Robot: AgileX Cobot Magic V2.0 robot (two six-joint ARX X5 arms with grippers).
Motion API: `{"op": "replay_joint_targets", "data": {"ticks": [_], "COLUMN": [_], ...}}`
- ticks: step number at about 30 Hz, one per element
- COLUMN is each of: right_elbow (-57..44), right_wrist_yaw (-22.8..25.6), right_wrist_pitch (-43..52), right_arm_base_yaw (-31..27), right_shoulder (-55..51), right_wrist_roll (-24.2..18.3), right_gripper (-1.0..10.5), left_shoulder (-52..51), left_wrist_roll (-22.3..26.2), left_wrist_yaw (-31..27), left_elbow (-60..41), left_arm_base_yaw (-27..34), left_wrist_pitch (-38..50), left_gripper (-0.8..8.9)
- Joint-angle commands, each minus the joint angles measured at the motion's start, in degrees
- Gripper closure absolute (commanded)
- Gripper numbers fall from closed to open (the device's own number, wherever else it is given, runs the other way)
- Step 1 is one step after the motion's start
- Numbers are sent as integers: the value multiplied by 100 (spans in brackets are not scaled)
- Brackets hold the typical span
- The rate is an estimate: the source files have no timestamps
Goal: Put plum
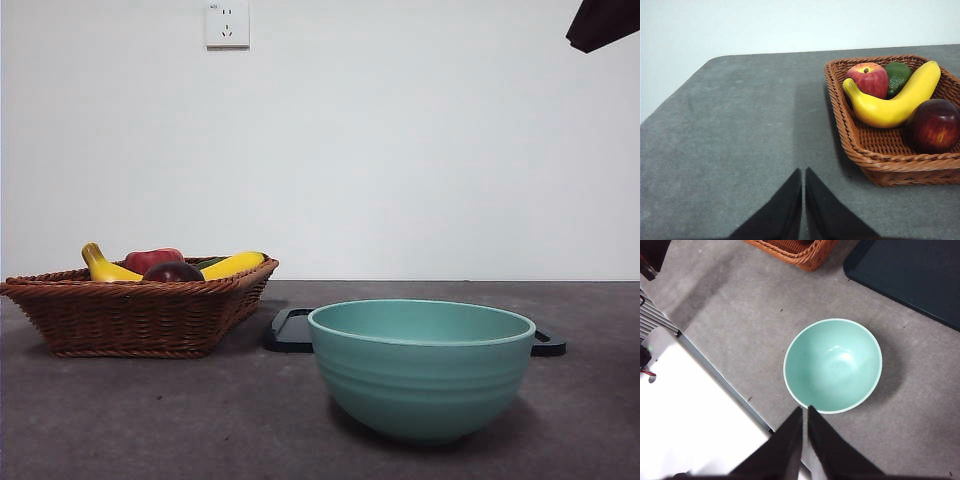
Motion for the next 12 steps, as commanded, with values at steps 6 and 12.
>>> {"op": "replay_joint_targets", "data": {"ticks": [6, 12], "right_elbow": [105, 92], "right_wrist_yaw": [-4, 188], "right_wrist_pitch": [39, 219], "right_arm_base_yaw": [35, -256], "right_shoulder": [33, -164], "right_wrist_roll": [-70, -542], "right_gripper": [941, 941], "left_shoulder": [-13, -13], "left_wrist_roll": [-15, -15], "left_wrist_yaw": [-17, -17], "left_elbow": [-118, -118], "left_arm_base_yaw": [15, 15], "left_wrist_pitch": [-46, -46], "left_gripper": [804, 804]}}
